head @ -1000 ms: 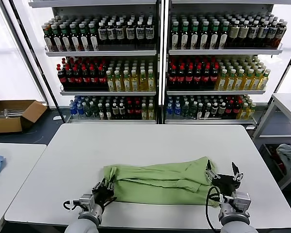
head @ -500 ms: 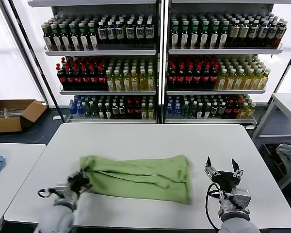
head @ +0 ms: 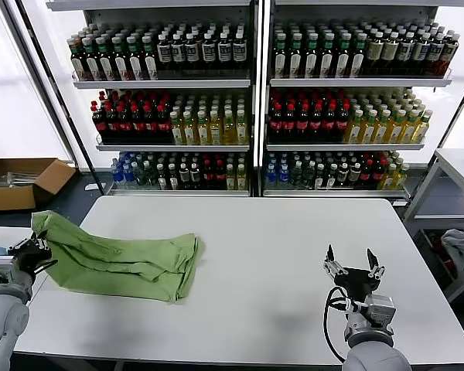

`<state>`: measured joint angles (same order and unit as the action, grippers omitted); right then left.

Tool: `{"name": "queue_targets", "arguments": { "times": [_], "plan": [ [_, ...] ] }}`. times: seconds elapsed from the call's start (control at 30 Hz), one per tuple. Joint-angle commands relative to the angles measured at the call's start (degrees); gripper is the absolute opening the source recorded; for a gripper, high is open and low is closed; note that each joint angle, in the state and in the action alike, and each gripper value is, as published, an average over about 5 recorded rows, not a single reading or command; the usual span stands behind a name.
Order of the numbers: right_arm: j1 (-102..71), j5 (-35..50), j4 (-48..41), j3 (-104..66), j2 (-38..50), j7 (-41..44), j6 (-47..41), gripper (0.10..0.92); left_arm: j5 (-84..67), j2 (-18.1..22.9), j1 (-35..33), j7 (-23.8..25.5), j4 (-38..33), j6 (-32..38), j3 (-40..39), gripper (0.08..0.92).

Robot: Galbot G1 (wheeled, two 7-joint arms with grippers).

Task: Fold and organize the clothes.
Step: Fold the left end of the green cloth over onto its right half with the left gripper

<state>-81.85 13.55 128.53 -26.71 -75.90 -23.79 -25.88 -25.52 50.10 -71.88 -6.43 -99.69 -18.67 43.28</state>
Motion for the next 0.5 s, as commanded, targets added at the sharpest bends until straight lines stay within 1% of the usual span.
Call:
{"name": "queue_targets", "arguments": {
  "times": [0.03,0.23,0.4,0.5],
  "plan": [
    [-1.59,-0.34,0.94,-0.72,-0.30,0.07,0.28,0.823,0.81,4.95,-2.05,-0.35,-14.37,-3.19,-11.98,0.115],
    [-3.19,-0.40,1.52,-1.81,-0.70,0.08,0.78,0.823,3.28,9.45,-0.74,-0.92,-16.58,-5.29,-23.54,0.115],
    [-4.29,-0.68,1.63,-2.07,-1.39,0.15,1.28,0.823,4.55,11.90,2.12,-0.59,-14.61,-6.39,-27.02,0.115],
    [-5.10,-0.90,1.60,-2.09,-1.80,0.20,1.71,0.823,4.73,12.61,3.08,-0.40,-13.52,-6.69,-28.33,0.115]
  ]
}}
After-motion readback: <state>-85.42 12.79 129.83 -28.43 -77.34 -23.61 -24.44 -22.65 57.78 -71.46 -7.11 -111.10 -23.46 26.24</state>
